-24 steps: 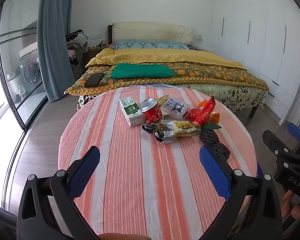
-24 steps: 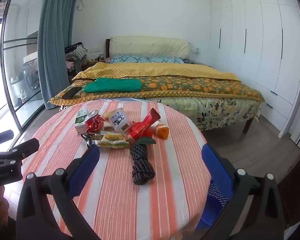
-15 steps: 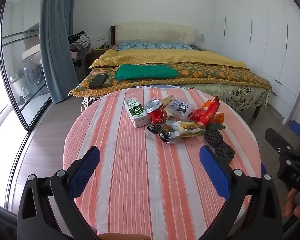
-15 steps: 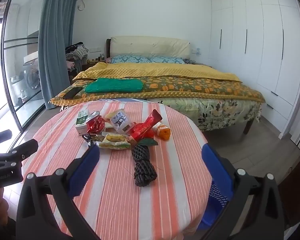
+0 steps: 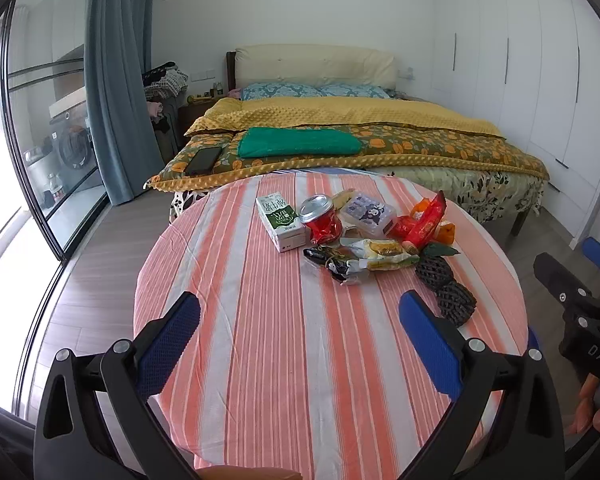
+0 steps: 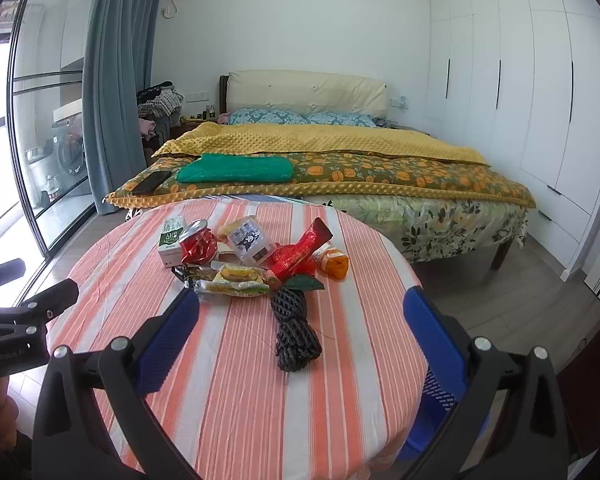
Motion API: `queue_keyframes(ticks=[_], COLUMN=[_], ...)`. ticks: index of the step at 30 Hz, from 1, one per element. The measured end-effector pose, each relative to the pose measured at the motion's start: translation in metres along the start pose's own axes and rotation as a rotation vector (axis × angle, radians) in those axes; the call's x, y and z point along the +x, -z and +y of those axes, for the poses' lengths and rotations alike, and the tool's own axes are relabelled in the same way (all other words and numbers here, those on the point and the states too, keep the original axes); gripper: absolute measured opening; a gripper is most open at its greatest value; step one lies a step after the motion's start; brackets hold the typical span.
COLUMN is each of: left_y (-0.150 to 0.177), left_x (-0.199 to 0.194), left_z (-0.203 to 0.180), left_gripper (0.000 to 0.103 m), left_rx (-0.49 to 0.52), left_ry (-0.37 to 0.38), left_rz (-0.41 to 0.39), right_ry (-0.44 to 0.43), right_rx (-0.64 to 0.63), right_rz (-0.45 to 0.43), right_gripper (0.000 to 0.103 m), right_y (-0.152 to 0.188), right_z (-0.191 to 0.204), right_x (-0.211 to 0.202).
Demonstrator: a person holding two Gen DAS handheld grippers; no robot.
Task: Collect trash
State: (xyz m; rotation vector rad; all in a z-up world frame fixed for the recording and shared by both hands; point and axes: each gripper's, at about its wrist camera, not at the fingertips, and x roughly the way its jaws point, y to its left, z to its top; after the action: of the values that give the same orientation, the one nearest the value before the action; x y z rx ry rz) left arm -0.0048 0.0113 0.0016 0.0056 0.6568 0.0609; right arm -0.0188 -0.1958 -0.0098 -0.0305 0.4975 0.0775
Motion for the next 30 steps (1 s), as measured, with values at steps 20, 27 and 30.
queue_keyframes(ticks=[20, 27, 30], left_y=[-0.0015, -0.0007, -0.001], left_x=[-0.0025, -0.0017, -0.0017], left_z=[0.002, 0.0002, 0.0003], left_gripper=[0.099, 0.099, 0.099], left_rx=[0.006, 0.008, 0.01], left_ry=[-0.014, -0.02, -0.021], left_rz=[-0.008, -0.011, -0.012], right_ry=[-0.009, -0.011, -0.012], right_rx=[0.001, -0.003, -0.003], right_rz=[-0.006, -0.008, -0.009], right_gripper=[0.098, 0.098, 0.098], right_y=[-0.0003, -0.0004, -0.0004], right_z=[0.001, 0.0014, 0.0013], right_x=[-0.0008, -0.0013, -0.0017])
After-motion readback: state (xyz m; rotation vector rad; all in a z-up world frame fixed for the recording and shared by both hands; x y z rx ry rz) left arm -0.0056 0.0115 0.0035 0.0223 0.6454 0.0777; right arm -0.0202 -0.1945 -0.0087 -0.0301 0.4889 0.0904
